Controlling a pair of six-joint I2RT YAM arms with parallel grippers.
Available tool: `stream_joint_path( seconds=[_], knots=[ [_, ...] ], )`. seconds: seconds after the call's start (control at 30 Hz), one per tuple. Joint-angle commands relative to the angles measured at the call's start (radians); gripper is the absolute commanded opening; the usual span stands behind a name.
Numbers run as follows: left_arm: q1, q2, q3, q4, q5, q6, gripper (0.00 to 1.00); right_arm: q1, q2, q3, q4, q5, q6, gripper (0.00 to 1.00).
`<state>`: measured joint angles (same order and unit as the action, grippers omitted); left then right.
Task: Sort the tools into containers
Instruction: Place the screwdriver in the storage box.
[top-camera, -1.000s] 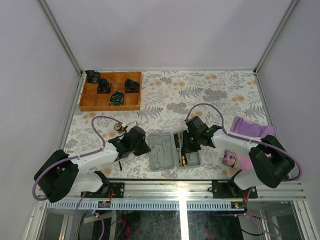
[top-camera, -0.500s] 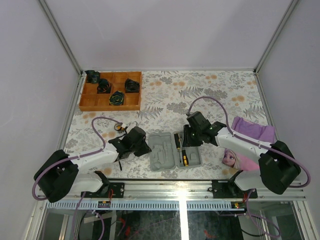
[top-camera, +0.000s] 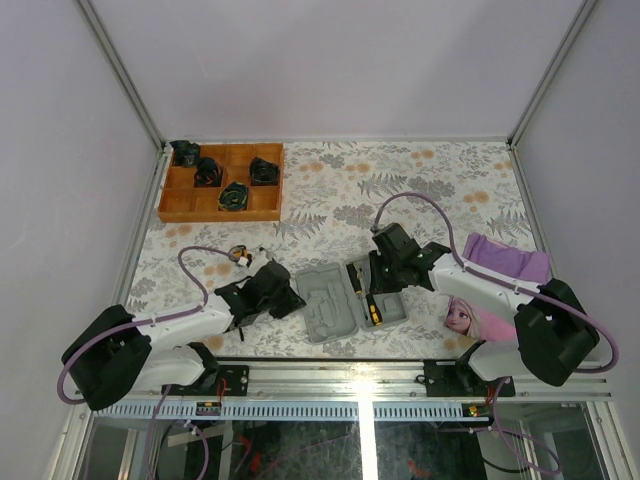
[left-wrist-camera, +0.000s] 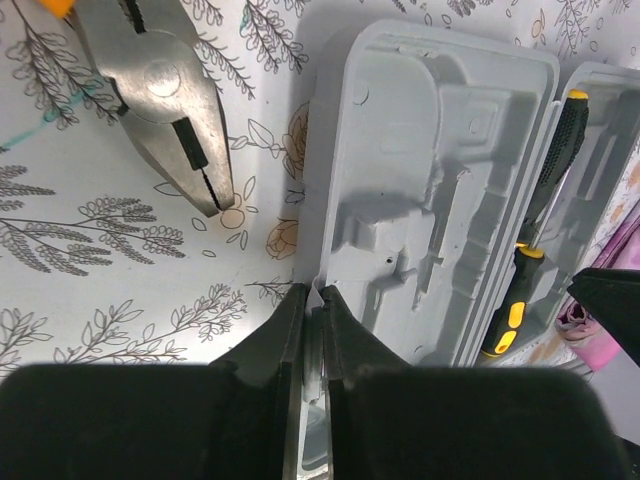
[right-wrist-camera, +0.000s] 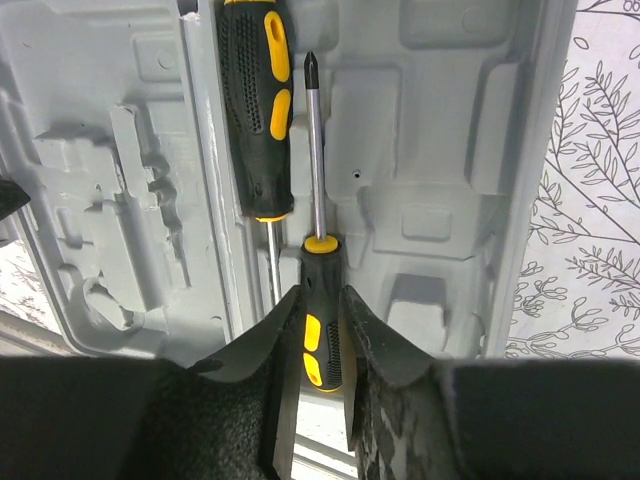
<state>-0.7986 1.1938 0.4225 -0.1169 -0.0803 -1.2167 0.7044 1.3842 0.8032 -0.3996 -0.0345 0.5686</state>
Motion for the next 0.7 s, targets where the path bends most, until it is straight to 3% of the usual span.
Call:
stream_joint_path(
  seconds=[0.0,0.67],
  knots=[
    [-0.025,0.013,0.006,0.034,-0.026,-0.054,0.00,0.004,0.017,0.039,-0.007,0.010,-0.045,0.25],
    [-0.027,0.014,-0.003,0.029,-0.027,-0.038,0.00,0.004,0.102,0.030,0.038,-0.030,-0.058,0.17]
  ],
)
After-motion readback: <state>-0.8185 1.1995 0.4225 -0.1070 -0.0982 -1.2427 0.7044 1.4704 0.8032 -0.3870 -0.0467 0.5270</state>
